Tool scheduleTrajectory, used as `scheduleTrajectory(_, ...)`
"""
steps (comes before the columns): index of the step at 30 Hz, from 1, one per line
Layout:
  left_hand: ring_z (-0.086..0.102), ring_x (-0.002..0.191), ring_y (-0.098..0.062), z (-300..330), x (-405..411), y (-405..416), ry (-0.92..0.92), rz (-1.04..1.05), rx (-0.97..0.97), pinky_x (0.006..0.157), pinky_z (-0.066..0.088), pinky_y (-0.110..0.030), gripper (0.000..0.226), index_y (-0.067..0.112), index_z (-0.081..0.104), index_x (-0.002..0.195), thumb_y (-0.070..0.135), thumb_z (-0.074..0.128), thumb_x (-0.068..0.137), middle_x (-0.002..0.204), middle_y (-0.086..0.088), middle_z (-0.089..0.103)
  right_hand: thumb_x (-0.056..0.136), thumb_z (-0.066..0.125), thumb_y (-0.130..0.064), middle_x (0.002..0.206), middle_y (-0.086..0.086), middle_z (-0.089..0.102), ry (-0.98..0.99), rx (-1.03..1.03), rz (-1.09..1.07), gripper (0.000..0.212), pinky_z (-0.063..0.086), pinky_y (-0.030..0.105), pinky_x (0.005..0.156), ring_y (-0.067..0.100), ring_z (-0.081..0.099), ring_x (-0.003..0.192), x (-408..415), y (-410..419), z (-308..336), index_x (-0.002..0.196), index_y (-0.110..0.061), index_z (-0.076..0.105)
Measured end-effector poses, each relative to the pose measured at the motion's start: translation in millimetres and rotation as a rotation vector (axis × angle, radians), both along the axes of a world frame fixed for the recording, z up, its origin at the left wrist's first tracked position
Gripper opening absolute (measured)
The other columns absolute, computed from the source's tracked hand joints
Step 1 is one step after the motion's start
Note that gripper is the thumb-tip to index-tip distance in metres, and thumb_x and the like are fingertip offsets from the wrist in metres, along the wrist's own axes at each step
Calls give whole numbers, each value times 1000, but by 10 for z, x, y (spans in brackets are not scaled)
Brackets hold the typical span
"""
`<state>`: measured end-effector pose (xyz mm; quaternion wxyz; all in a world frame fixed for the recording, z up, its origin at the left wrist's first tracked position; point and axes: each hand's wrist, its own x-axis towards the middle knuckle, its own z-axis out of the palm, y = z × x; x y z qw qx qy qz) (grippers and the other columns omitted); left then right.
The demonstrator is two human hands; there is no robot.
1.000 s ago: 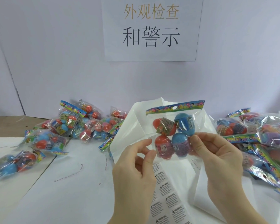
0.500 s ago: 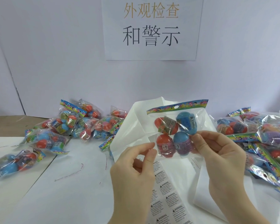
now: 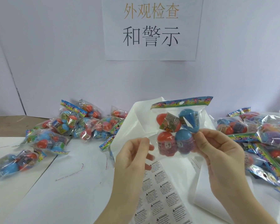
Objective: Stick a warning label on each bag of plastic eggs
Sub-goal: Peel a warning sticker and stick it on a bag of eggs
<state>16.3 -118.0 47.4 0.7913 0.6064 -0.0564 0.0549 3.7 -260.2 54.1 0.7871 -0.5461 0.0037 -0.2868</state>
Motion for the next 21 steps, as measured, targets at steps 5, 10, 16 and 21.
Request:
scheduleTrajectory(5,69,68,-6,20,-32,-19,-40,-103,34,54,51,-16,43,19,71,91,46,61,60,80,6,75,58,64,-12,56,0,68,30,-17,68,13,48,13,50,5,58,47,-3,11,-13,57,-20,74)
scheduleTrajectory(10,70,64,-9,21,-15,13,-10,-130,-39,54,50,-14,25,22,79,70,37,62,59,73,-4,75,52,71,-21,62,2,70,64,-21,136,10,50,15,53,8,62,53,-7,-20,-12,61,-18,75)
scheduleTrajectory(16,69,61,-12,23,6,48,1,-44,-79,53,48,-12,21,20,78,68,32,62,61,70,-8,74,48,80,-30,83,6,74,125,-134,314,34,53,21,64,13,66,70,-11,-16,-1,81,-22,76)
scheduleTrajectory(21,69,69,-19,-8,14,53,-9,13,-21,61,51,-15,23,24,78,73,36,62,63,71,-7,74,60,74,-28,81,7,74,162,-272,387,25,51,17,62,11,67,71,-38,39,-6,84,-20,77)
